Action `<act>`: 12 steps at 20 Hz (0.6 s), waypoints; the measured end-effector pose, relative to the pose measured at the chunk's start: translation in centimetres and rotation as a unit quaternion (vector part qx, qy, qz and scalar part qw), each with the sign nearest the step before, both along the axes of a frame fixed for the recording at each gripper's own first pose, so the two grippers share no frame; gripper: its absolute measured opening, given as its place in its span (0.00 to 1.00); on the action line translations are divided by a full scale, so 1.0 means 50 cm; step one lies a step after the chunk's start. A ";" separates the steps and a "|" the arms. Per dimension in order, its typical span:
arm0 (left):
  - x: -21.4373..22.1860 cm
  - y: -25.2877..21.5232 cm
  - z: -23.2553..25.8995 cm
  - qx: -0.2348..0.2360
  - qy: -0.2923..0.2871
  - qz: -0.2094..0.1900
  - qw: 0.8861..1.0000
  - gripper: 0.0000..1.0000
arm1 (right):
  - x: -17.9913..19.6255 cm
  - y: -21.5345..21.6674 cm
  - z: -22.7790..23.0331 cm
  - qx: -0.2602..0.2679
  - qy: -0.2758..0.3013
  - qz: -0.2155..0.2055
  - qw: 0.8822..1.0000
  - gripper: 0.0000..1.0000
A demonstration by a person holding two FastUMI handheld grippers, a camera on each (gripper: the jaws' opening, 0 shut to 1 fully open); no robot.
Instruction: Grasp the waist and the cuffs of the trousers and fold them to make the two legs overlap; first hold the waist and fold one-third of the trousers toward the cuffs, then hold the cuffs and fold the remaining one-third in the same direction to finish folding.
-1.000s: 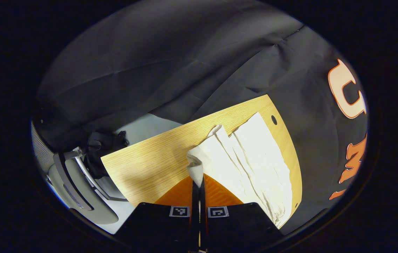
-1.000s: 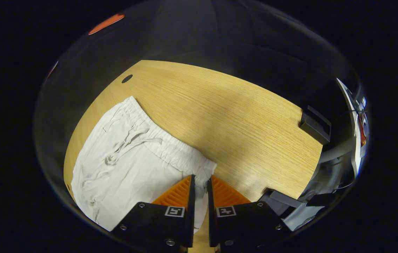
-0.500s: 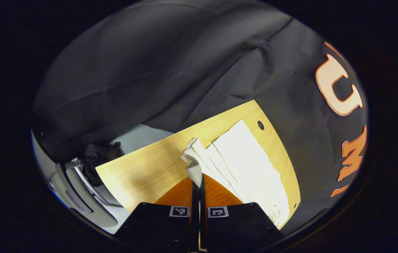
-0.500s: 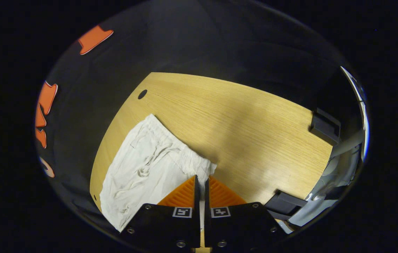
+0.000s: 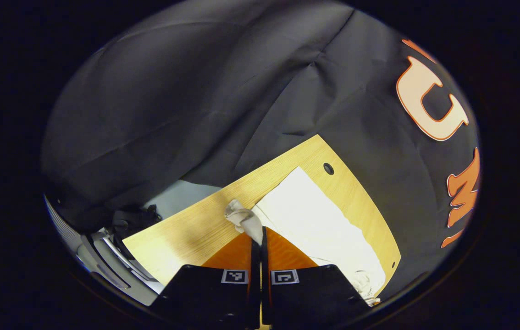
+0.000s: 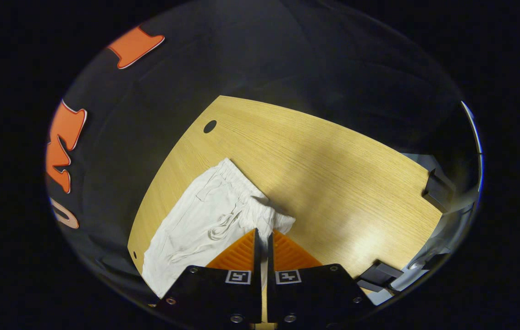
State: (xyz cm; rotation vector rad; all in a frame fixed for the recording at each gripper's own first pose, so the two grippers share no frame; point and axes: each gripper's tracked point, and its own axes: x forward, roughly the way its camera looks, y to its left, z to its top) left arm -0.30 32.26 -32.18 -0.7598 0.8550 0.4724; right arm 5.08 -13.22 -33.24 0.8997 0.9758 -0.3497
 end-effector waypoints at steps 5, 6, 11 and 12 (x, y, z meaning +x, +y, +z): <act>0.070 -0.003 -0.005 -0.001 0.004 -0.031 1.000 0.05 | 0.041 -0.003 0.021 0.013 -0.005 -0.008 1.000 0.05; 0.086 -0.006 -0.006 -0.003 0.006 -0.039 0.999 0.05 | 0.054 -0.002 0.024 0.013 -0.003 -0.007 1.000 0.05; 0.152 -0.011 -0.034 -0.005 0.021 -0.082 0.996 0.05 | 0.106 0.011 0.024 0.012 0.014 -0.002 1.000 0.05; 0.166 -0.006 -0.040 -0.006 0.026 -0.090 0.996 0.05 | 0.117 0.014 0.021 0.013 0.019 -0.002 1.000 0.05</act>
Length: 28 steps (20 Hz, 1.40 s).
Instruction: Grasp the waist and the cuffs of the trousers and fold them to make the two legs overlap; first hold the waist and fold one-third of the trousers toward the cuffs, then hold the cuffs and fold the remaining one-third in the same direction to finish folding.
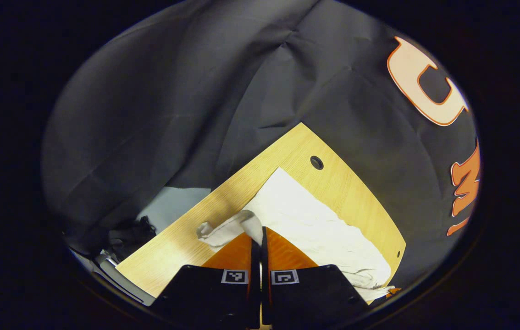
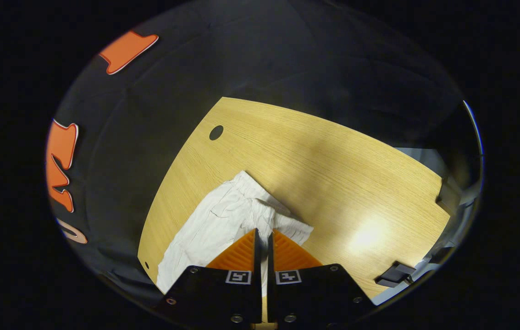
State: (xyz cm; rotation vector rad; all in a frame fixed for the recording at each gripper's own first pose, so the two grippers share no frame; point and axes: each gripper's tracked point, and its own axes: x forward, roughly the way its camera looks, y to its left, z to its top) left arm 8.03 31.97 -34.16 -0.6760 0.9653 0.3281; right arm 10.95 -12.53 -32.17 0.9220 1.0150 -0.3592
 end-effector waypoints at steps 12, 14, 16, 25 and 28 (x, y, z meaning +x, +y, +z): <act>0.191 -0.011 -0.057 -0.023 0.041 -0.145 0.988 0.04 | 0.146 0.033 -0.042 0.051 0.070 0.027 0.996 0.05; 0.214 -0.017 -0.079 -0.027 0.052 -0.164 0.985 0.04 | 0.179 0.035 -0.046 0.064 0.070 0.021 0.995 0.05; 0.242 -0.013 -0.103 -0.019 0.058 -0.173 0.983 0.05 | 0.208 0.042 -0.050 0.083 0.066 0.006 0.994 0.05; 0.342 -0.008 -0.129 -0.021 0.011 -0.097 0.995 0.27 | 0.320 0.052 -0.054 0.125 -0.001 -0.042 0.991 0.12; 0.369 0.013 -0.119 0.003 -0.020 -0.056 0.998 0.39 | 0.326 0.050 -0.037 0.113 -0.026 -0.038 0.993 0.20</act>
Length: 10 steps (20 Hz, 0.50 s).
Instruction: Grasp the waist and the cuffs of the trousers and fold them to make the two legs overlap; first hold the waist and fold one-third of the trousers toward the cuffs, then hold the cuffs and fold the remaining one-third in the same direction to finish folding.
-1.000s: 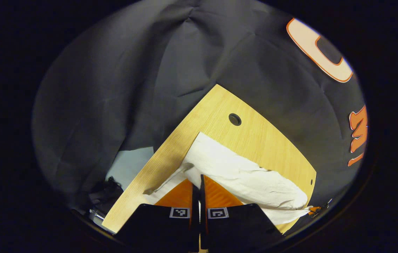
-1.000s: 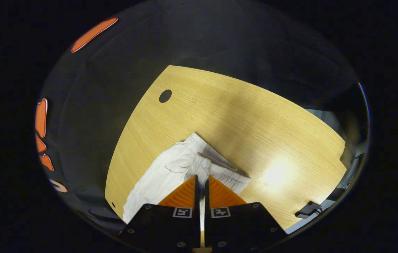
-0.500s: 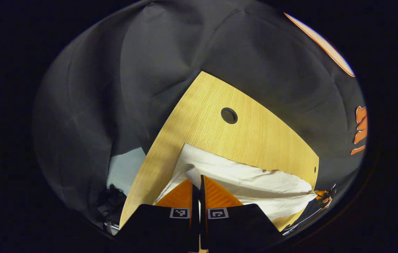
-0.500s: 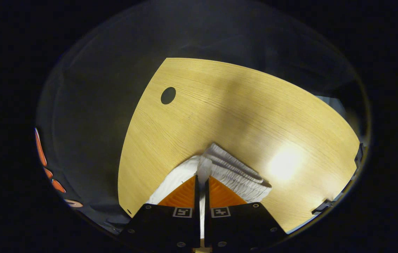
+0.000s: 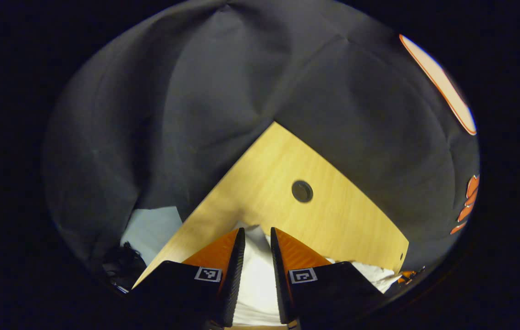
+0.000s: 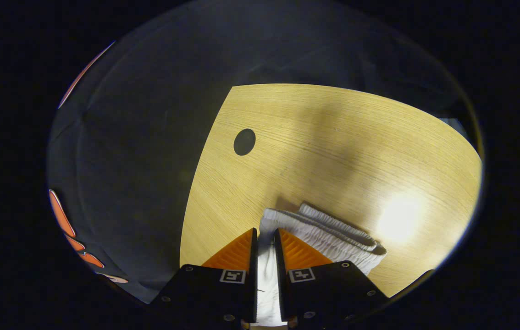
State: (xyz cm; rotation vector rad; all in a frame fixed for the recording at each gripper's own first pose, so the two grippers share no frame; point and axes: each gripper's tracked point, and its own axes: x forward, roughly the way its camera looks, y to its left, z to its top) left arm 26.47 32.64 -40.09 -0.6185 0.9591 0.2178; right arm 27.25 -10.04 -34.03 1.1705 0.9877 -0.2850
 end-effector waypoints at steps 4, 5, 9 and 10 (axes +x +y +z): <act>-0.014 -0.020 0.046 0.019 -0.007 -0.031 0.999 0.75 | 0.000 -0.024 0.018 -0.039 -0.028 0.009 0.999 0.42; -0.016 -0.028 0.057 0.029 -0.011 -0.040 0.999 0.82 | -0.015 -0.028 0.020 -0.052 -0.028 0.017 0.998 0.52; -0.045 -0.062 0.094 0.086 -0.002 -0.077 0.993 1.00 | -0.078 -0.039 0.024 -0.105 -0.025 0.062 0.992 0.63; -0.045 -0.072 0.100 0.097 -0.004 -0.088 0.991 1.00 | -0.088 -0.038 0.025 -0.108 -0.024 0.068 0.992 0.78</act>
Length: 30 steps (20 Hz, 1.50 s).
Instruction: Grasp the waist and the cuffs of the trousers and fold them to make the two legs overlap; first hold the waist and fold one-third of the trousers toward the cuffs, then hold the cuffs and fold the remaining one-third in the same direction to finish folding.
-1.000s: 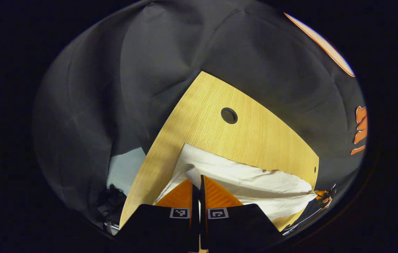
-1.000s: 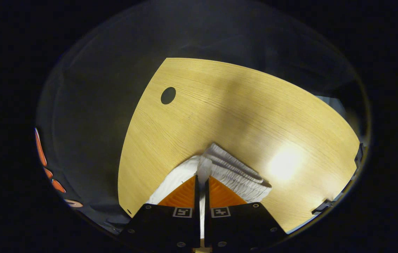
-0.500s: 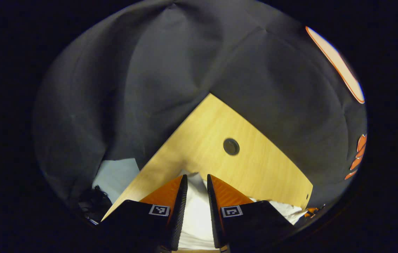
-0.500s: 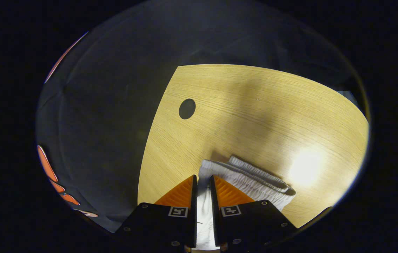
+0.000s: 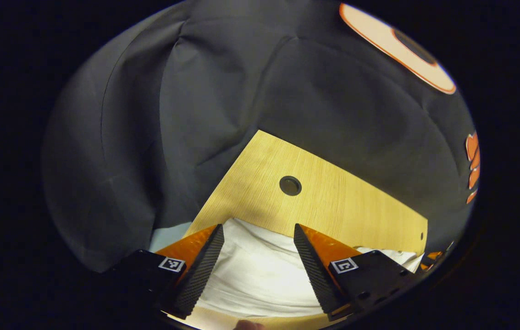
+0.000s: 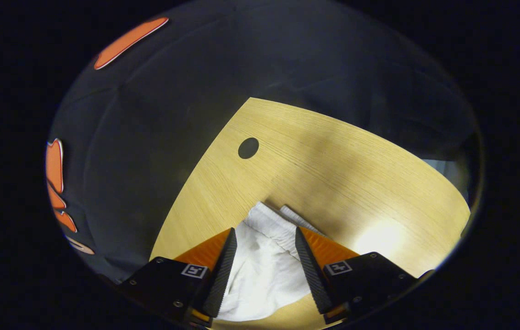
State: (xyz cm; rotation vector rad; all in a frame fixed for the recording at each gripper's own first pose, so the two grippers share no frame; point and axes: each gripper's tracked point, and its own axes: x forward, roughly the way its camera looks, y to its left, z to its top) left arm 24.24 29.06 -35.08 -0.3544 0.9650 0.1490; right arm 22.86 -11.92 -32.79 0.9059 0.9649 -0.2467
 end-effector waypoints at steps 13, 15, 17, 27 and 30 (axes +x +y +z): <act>-0.133 -0.181 0.126 0.010 -0.026 -0.069 0.997 0.99 | -0.106 -0.011 -0.106 -0.007 0.079 -0.012 0.997 0.99; -0.158 -0.206 0.147 0.007 -0.034 -0.078 0.996 1.00 | -0.111 -0.006 -0.122 -0.015 0.090 -0.005 0.996 0.99; -0.183 -0.228 0.163 0.012 -0.040 -0.087 0.995 1.00 | -0.116 -0.006 -0.139 -0.019 0.103 -0.002 0.995 0.99; -0.323 -0.308 0.163 -0.014 -0.019 -0.073 0.997 1.00 | -0.107 -0.018 -0.155 -0.023 0.103 -0.038 0.994 0.43; -0.385 -0.348 0.142 -0.036 -0.003 -0.074 0.997 1.00 | -0.108 -0.005 -0.155 0.018 0.081 -0.069 0.994 0.17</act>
